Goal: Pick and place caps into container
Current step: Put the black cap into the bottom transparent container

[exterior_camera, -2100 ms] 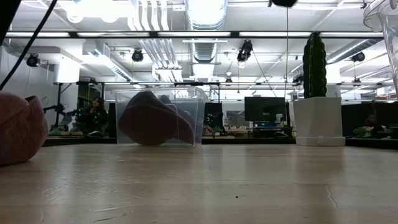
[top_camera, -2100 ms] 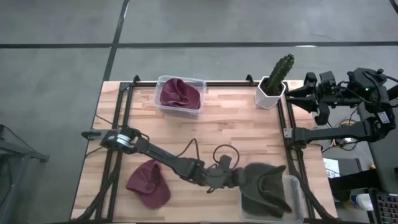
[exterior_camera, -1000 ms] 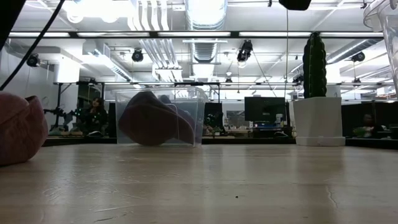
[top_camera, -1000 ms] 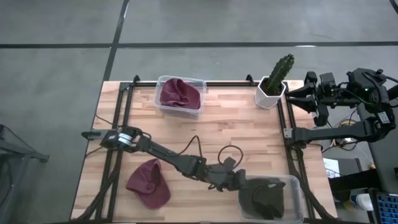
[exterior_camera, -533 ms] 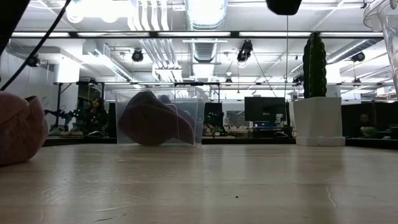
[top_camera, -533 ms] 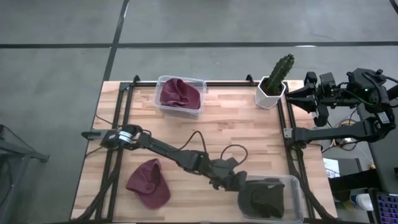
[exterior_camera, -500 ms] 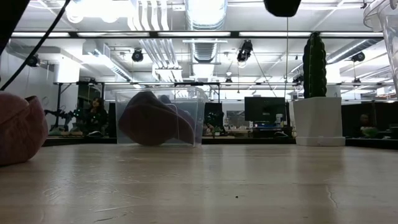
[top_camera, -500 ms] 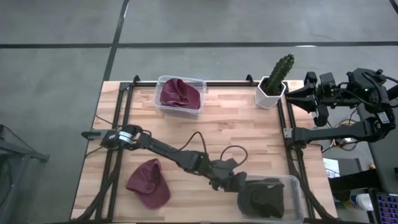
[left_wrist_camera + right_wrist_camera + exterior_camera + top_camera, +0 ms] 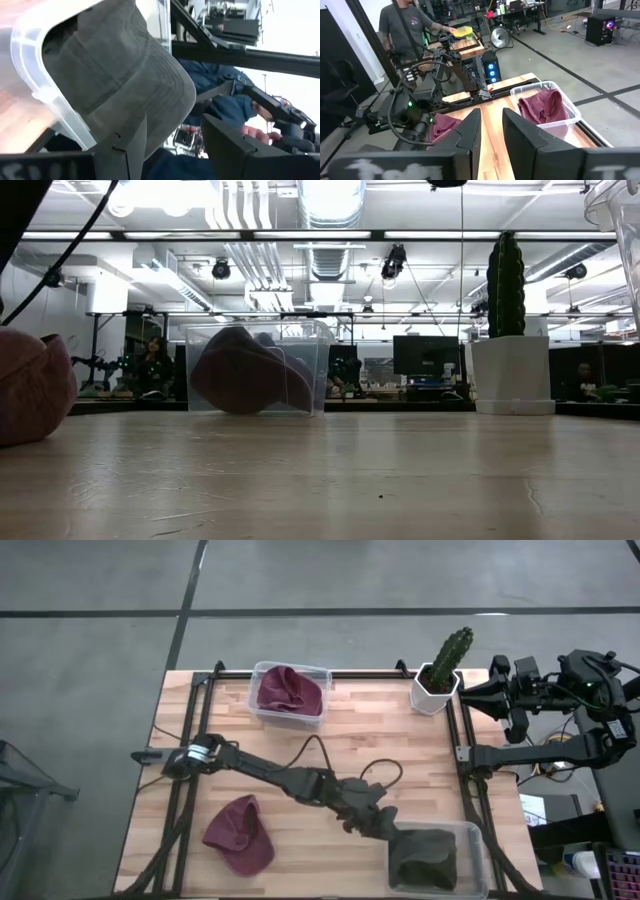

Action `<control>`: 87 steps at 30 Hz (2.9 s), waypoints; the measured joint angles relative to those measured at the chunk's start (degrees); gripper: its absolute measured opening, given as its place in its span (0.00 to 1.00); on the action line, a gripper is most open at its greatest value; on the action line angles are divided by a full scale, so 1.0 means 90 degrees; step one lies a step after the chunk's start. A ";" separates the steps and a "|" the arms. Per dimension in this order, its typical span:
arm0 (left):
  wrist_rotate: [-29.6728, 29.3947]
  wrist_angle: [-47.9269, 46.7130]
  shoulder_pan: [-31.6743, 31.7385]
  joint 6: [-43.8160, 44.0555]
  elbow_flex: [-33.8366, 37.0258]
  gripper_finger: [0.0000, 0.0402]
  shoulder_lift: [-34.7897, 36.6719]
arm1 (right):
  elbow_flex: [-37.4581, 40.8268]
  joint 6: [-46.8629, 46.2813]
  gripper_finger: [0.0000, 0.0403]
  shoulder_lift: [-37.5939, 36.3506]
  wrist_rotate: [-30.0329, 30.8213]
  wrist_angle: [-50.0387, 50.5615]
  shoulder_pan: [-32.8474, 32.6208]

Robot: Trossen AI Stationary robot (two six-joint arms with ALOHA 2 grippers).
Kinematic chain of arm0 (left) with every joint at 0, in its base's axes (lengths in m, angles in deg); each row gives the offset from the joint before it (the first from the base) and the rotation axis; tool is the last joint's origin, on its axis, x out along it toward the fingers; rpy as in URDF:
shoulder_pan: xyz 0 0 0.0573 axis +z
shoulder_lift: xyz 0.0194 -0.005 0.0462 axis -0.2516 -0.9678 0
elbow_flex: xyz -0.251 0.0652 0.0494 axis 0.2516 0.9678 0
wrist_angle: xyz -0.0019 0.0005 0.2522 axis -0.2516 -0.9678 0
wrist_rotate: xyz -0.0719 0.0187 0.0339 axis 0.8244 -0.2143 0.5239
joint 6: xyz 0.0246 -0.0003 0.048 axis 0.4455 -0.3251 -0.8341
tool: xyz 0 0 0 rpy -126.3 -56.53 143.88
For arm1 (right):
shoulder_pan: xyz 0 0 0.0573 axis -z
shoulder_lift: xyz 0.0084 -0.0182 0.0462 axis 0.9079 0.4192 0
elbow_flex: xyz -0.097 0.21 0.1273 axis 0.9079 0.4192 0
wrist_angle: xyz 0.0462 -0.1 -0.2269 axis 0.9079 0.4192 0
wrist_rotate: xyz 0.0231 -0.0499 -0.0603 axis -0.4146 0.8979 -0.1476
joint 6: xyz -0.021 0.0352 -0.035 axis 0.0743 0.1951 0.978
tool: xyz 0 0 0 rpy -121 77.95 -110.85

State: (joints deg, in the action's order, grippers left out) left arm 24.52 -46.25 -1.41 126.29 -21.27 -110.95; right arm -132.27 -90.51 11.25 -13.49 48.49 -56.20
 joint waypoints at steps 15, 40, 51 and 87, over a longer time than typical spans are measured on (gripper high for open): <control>-0.0314 0.0154 0.0125 -0.3404 -0.1083 0.45 0.0043 | -0.0002 0.0017 0.18 0.0007 -0.0007 0.0285 0.0000; -0.0550 -0.0727 -0.0092 -0.3842 -0.1008 0.45 -0.0006 | 0.0085 -0.1460 0.16 0.0522 -0.2785 0.1008 -0.0098; -0.1358 -0.2199 0.0269 -0.3995 -0.1005 0.43 0.0814 | 0.0109 -0.2093 0.16 0.0967 -0.3530 0.0895 -0.0650; -0.2320 -0.4857 0.1352 -0.5766 -0.0998 0.43 0.3321 | -0.2022 -0.3772 0.45 0.6381 -0.5925 0.1962 -0.3677</control>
State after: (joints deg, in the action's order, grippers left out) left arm 3.64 -89.96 10.76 74.40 -30.26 -81.06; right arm -150.47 -124.46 68.68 -66.82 66.15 -89.29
